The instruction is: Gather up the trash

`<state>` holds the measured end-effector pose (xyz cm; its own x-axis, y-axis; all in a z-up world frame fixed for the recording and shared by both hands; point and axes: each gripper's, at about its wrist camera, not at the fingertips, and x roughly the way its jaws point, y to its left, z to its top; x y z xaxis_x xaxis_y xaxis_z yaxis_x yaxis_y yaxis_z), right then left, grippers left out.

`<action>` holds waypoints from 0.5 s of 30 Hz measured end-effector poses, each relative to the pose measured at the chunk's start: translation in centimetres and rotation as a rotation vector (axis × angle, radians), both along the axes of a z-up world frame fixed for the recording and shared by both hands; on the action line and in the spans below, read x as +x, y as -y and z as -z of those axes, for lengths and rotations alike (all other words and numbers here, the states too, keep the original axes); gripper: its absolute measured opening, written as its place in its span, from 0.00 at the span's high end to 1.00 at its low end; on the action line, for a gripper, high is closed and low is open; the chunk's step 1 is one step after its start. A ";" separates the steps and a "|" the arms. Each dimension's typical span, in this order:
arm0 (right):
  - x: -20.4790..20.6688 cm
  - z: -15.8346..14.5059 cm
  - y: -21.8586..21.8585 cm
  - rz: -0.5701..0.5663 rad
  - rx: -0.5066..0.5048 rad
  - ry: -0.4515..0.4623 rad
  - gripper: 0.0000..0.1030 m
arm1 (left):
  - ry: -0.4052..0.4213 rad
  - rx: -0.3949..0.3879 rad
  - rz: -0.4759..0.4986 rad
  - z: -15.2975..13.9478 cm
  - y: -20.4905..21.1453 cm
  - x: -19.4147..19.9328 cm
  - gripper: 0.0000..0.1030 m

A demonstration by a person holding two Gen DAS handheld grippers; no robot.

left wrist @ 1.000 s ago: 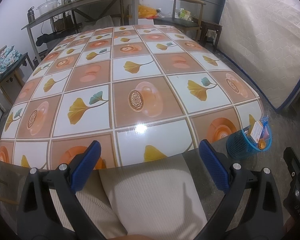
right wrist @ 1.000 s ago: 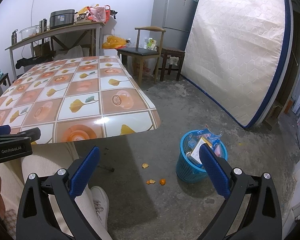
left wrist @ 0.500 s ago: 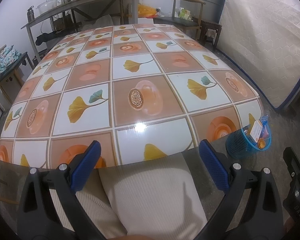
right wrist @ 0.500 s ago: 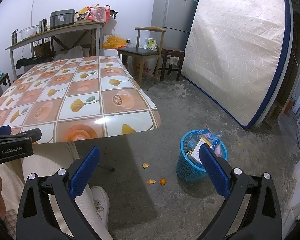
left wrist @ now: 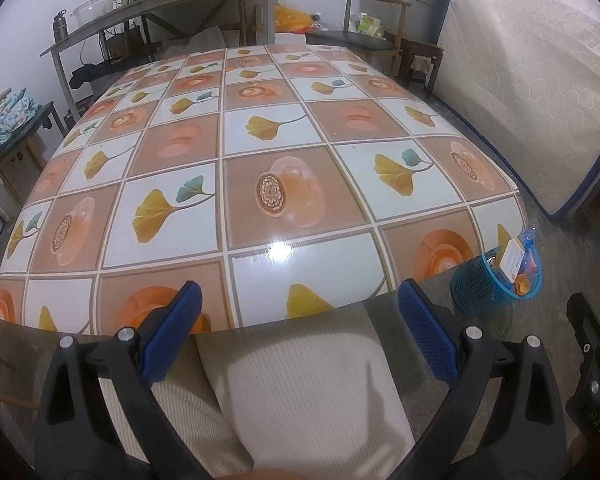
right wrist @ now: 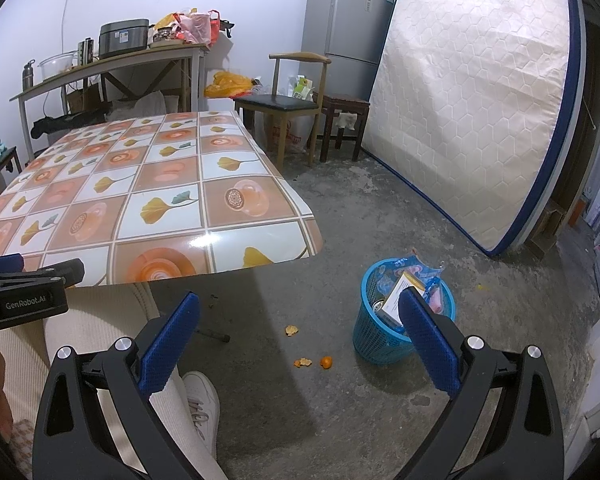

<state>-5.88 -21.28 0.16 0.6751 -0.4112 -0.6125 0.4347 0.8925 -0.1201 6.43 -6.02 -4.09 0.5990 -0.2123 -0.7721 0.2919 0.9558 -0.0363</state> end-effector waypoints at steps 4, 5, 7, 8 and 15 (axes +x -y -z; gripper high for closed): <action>0.0 0.0 0.0 0.001 0.000 0.000 0.06 | -0.001 0.000 0.000 0.0 0.0 0.0 0.08; 0.0 0.0 -0.1 0.001 0.000 0.000 0.06 | -0.001 0.000 -0.001 0.0 0.0 0.0 0.08; 0.0 0.0 0.0 0.000 -0.001 0.000 0.06 | -0.001 0.000 0.000 0.0 0.0 0.0 0.08; 0.0 0.0 -0.1 0.000 -0.001 0.000 0.06 | -0.002 0.000 0.000 0.0 0.0 0.0 0.08; 0.0 0.0 0.0 0.000 0.000 0.000 0.06 | -0.002 0.000 0.000 0.1 0.1 -0.1 0.08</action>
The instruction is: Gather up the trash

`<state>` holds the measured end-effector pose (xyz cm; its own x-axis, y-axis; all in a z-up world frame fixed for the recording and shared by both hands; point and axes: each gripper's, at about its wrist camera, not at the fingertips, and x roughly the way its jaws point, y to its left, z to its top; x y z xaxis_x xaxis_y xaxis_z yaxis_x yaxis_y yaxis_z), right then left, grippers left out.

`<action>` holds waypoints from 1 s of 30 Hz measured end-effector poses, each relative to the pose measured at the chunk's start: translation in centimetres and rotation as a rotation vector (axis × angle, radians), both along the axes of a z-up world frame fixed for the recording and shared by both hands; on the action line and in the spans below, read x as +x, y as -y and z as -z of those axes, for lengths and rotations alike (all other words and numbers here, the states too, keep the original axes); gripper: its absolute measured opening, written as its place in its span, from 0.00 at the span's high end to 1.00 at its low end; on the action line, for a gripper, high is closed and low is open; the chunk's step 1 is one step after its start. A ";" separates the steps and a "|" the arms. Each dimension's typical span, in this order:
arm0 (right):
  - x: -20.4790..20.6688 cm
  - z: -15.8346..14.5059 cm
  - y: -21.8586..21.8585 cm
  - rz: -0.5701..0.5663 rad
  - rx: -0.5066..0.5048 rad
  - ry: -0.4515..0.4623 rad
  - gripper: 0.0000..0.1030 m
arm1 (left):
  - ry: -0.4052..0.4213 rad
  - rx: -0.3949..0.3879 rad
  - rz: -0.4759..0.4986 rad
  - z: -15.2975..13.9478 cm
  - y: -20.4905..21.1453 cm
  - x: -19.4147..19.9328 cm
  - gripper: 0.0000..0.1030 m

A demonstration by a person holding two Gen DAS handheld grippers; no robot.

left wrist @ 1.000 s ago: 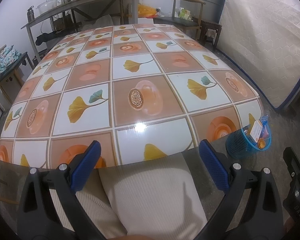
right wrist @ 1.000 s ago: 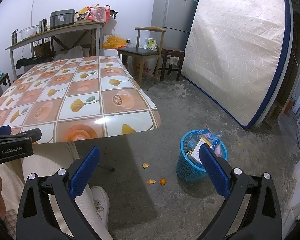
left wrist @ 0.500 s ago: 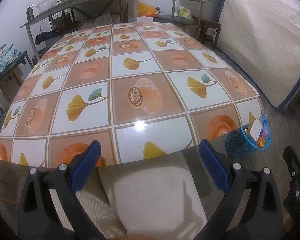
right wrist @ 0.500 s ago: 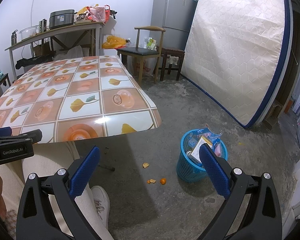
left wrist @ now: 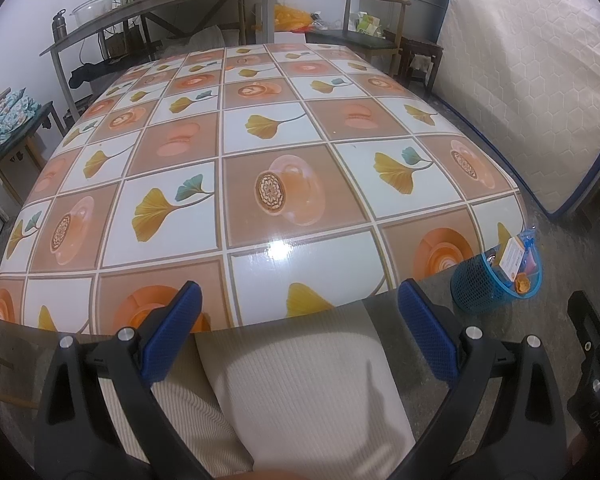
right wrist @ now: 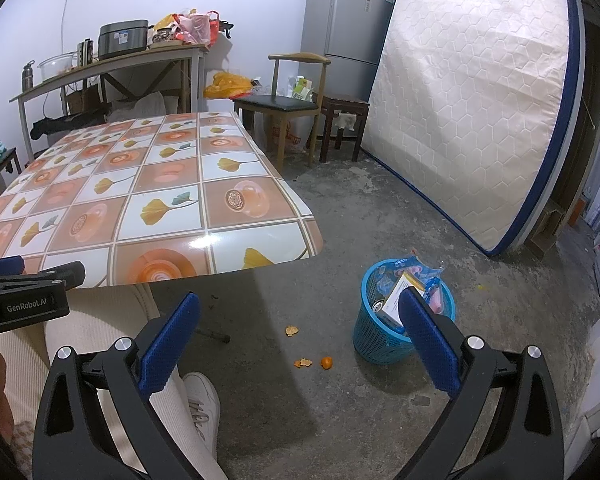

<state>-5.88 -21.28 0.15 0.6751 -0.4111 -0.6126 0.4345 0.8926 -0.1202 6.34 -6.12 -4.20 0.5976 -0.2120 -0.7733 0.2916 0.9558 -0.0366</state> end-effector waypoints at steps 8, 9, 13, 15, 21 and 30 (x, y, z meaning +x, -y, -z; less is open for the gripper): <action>0.0 -0.1 -0.2 0.000 -0.003 0.005 0.06 | 0.004 -0.002 0.001 0.0 0.0 0.0 0.08; -0.1 -0.2 -0.2 0.001 -0.003 0.006 0.06 | 0.003 -0.002 0.001 0.0 0.0 0.0 0.08; -0.1 -0.3 -0.2 0.001 -0.004 0.006 0.06 | 0.004 -0.003 0.000 0.0 0.0 0.0 0.08; -0.1 -0.3 -0.2 0.001 -0.004 0.007 0.06 | 0.005 -0.003 0.002 0.0 0.0 -0.1 0.08; 0.0 -0.5 -0.1 0.003 -0.005 0.012 0.06 | 0.004 -0.004 0.002 -0.1 0.0 -0.1 0.08; 0.0 -0.6 -0.1 0.002 -0.004 0.012 0.06 | 0.005 -0.004 0.001 -0.1 0.0 0.0 0.08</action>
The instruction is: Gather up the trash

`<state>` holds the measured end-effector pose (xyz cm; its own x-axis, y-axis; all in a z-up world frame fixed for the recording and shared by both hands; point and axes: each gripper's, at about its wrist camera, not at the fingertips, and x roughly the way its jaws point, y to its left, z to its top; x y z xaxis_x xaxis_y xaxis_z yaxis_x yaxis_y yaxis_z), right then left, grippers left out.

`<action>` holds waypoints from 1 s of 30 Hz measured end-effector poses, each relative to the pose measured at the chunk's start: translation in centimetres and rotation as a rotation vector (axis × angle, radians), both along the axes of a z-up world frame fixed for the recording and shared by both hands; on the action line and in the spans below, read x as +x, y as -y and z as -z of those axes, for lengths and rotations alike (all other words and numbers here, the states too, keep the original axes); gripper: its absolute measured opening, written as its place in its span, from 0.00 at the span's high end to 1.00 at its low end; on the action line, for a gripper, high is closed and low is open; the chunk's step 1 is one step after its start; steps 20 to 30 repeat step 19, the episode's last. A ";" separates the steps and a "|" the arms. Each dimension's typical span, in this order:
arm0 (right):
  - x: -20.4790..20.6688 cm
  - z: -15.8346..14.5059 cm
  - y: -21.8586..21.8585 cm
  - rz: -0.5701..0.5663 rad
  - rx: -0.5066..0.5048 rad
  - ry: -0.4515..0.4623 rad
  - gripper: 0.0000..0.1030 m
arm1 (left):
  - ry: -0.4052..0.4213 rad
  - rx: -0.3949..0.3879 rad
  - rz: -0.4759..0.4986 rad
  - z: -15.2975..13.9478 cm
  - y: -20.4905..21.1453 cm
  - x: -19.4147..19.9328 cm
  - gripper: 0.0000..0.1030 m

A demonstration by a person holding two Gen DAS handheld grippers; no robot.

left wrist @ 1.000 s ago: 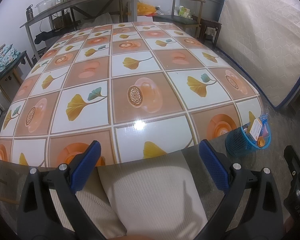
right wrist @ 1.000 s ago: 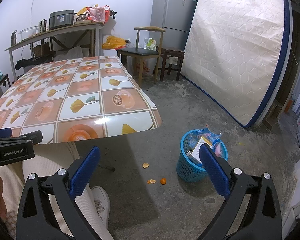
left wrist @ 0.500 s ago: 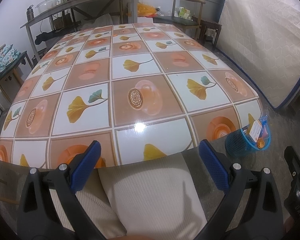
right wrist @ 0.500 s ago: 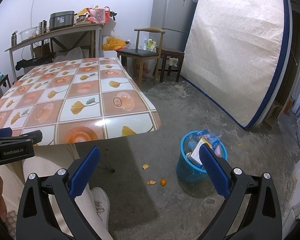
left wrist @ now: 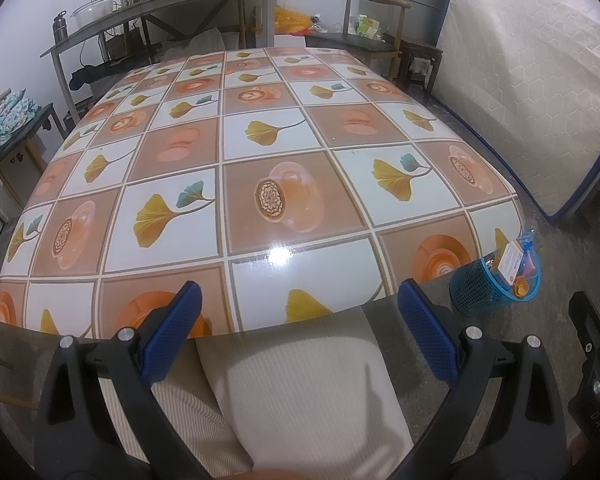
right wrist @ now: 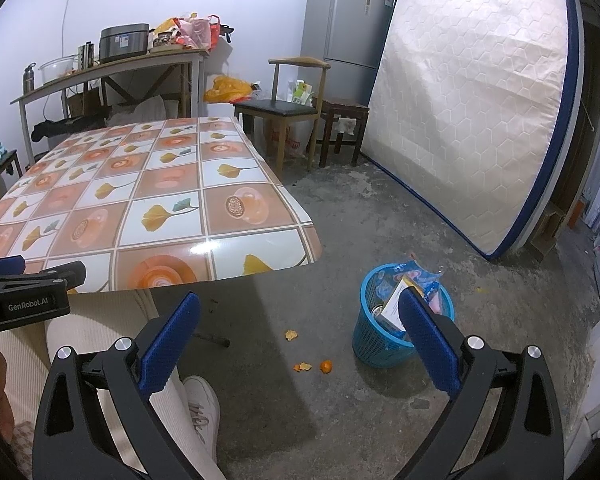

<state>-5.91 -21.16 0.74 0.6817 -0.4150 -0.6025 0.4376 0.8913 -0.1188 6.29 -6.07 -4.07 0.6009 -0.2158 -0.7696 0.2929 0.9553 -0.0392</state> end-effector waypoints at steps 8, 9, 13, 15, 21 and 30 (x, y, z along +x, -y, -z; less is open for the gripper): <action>0.0 -0.1 -0.1 0.000 -0.001 0.000 0.06 | 0.000 -0.001 0.001 0.0 0.0 0.0 0.08; 0.0 -0.1 -0.1 0.000 -0.001 0.000 0.06 | 0.000 -0.001 0.001 0.0 0.0 -0.1 0.08; 0.0 -0.1 -0.1 0.000 -0.001 0.001 0.06 | 0.001 -0.001 0.001 0.0 0.0 0.0 0.08; 0.0 -0.1 -0.1 -0.001 -0.002 0.001 0.06 | 0.001 -0.001 0.001 0.0 0.0 -0.1 0.08; 0.0 -0.1 -0.1 -0.001 -0.003 0.000 0.06 | -0.001 -0.002 -0.001 -0.2 -0.1 0.1 0.08; 0.0 -0.1 -0.1 -0.001 -0.003 0.000 0.06 | -0.001 -0.002 -0.001 -0.2 -0.1 0.1 0.08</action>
